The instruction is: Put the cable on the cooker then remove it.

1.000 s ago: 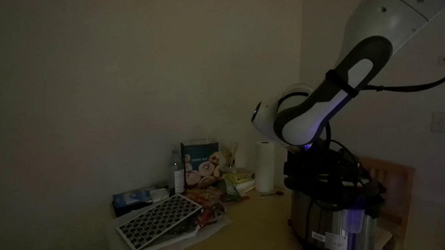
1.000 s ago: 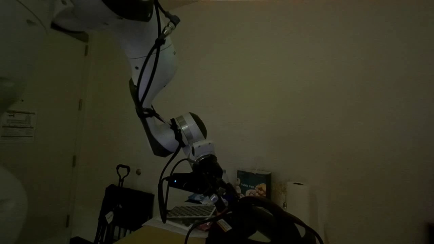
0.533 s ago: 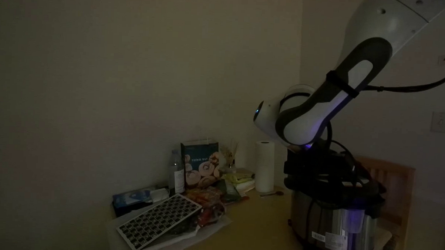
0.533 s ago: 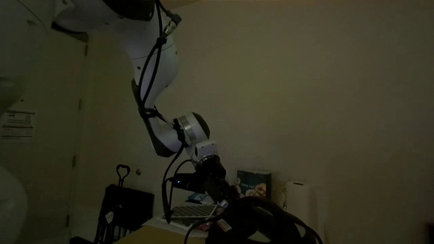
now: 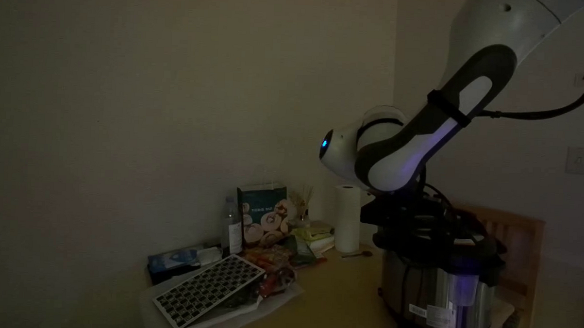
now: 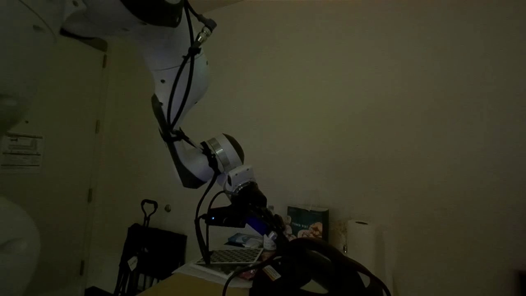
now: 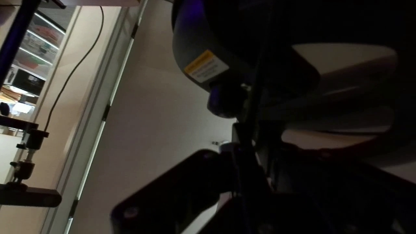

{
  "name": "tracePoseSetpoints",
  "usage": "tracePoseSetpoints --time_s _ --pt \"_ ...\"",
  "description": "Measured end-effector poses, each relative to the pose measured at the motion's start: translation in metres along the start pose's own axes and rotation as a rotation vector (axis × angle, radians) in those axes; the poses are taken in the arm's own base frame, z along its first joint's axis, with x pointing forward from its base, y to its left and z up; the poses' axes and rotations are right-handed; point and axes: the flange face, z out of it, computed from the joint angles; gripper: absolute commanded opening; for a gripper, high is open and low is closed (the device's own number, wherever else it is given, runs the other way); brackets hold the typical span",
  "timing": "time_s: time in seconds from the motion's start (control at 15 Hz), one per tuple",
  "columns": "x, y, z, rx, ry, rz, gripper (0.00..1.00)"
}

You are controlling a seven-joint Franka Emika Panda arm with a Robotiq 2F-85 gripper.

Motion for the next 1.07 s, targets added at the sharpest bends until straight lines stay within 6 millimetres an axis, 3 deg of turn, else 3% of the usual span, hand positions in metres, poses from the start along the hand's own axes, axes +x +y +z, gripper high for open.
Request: tracePoseSetpoints --time_s 0.2,0.27,0.33,0.47,0.53,0.8,1.07 --pt "-0.006 0.005 -0.031 0.066 0.064 0.037 0.00" --pt "-0.008 0.007 -0.039 0.082 0.075 0.041 0.26" --pt "-0.010 0.009 -0.045 0.095 0.086 0.043 0.03" --pt "-0.010 0.011 -0.051 0.101 0.102 0.041 0.14" --pt "-0.010 0.011 -0.052 0.101 0.103 0.041 0.46" --pt "-0.007 0.009 -0.044 0.078 0.094 0.049 0.72" --pt "0.008 0.005 -0.006 -0.035 0.046 0.079 0.96"
